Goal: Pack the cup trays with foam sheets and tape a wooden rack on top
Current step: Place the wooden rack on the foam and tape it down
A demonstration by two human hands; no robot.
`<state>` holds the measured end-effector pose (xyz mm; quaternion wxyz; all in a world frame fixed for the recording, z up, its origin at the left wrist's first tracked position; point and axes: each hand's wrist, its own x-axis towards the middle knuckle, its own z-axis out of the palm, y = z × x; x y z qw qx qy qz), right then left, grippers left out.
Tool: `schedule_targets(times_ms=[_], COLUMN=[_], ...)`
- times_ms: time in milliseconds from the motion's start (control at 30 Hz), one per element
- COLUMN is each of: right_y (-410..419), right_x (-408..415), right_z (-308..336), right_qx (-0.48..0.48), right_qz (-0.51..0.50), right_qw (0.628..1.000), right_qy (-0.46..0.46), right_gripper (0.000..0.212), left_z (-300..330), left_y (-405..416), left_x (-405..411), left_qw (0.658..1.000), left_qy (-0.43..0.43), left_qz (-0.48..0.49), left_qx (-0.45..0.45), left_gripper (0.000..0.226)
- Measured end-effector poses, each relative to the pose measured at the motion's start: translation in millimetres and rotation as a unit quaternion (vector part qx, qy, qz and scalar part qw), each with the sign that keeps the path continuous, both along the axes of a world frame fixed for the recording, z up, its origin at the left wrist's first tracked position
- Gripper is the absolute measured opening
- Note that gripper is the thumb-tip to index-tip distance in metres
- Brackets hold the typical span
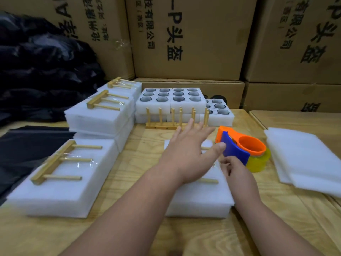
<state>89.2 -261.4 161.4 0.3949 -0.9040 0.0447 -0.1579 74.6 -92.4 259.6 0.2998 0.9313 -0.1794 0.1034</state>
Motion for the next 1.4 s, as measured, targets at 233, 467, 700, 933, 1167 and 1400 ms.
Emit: schedule_targets(times_ms=[233,467,700,933,1167,1400], right_y=[0,3,1,7,9,8], right_x=[2,-2,-5,-5,-4,-5], right_z=[-2,0,2,2,3,4], right_qx=[-0.008,-0.031,-0.056,-0.116,-0.12,-0.122], right_qz=[0.013,0.011,0.022,0.017,0.013,0.015], right_qw=[1.0,0.999,0.996,0.993,0.992,0.992], right_qy=[0.0,0.012,0.07,0.032,0.03,0.03], right_gripper=[0.01,0.011,0.023,0.011,0.005,0.004], left_z=[-35,-44,-37,-42,-15,5], left_y=[52,60,40,56,144,230], left_x=[-51,-68,-78,-88,-122,-133], left_qw=[0.877,0.815,0.793,0.764,0.765,0.735], left_qy=[0.312,0.382,0.328,0.184,0.076,0.005], left_qz=[0.242,0.158,0.122,0.215,0.237,0.299], left_qx=[-0.273,-0.407,-0.499,-0.58,-0.593,-0.609], left_gripper=[0.08,0.077,0.04,0.052,0.041,0.031])
